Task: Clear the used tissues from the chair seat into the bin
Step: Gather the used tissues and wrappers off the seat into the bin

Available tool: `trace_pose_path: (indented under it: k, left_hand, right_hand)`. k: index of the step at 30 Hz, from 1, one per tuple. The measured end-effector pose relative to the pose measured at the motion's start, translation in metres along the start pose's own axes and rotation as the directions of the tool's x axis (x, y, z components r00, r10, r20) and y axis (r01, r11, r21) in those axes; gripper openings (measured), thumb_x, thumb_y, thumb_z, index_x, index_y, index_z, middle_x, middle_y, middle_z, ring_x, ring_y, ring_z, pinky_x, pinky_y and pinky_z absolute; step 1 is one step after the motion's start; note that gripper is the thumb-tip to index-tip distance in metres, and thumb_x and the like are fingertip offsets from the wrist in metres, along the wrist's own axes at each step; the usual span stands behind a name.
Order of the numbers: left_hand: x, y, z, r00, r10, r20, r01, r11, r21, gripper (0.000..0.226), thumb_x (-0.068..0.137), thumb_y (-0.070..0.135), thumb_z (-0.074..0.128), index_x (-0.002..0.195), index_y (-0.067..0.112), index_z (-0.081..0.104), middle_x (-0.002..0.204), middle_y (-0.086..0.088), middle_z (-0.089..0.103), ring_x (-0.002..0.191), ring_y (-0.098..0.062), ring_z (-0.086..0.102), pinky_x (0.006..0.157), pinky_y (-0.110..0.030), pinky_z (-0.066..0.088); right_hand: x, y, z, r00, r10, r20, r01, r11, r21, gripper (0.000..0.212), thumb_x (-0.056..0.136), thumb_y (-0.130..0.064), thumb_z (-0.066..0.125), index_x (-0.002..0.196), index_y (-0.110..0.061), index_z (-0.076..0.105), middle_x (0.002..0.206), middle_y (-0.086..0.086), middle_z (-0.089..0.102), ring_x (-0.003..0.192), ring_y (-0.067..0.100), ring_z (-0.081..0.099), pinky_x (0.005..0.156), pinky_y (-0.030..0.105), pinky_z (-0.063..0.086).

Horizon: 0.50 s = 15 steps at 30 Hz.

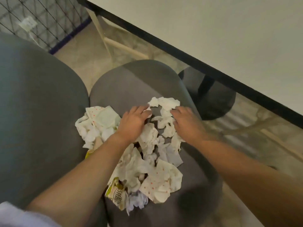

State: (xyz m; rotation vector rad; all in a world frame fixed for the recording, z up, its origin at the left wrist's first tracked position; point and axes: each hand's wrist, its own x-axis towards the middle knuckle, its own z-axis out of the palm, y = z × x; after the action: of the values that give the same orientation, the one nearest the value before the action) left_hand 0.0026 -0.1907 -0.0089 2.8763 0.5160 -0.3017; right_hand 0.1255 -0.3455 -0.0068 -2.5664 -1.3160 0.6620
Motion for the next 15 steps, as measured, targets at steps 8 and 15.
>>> trace_pose_path:
  k: [8,15]
  left_hand:
    - [0.063,-0.059,0.031,0.960,0.175,0.220,-0.200,0.975,0.098,0.066,0.090,0.014,0.055,0.144,0.031,0.022,0.157,0.008,0.004,0.142,-0.021,0.011,0.110,-0.038,0.023]
    - [0.076,-0.059,0.049,0.951,0.267,0.156,-0.230,0.948,-0.220,0.030,0.080,-0.001,0.061,0.110,0.006,0.061,0.127,-0.013,0.048,0.108,-0.030,0.048,0.088,-0.034,0.045]
  right_hand:
    - [0.071,-0.008,0.033,0.985,0.055,0.163,-0.047,0.997,-0.053,0.068,0.092,-0.043,0.048,0.148,-0.021,0.015,0.159,0.005,-0.003,0.145,0.032,-0.007,0.118,0.049,0.010]
    - [0.077,0.000,0.049,0.991,-0.004,0.134,0.018,0.995,-0.103,0.037,0.089,-0.003,0.054,0.125,-0.011,0.048,0.138,0.012,0.032,0.125,0.031,0.029,0.100,0.039,0.041]
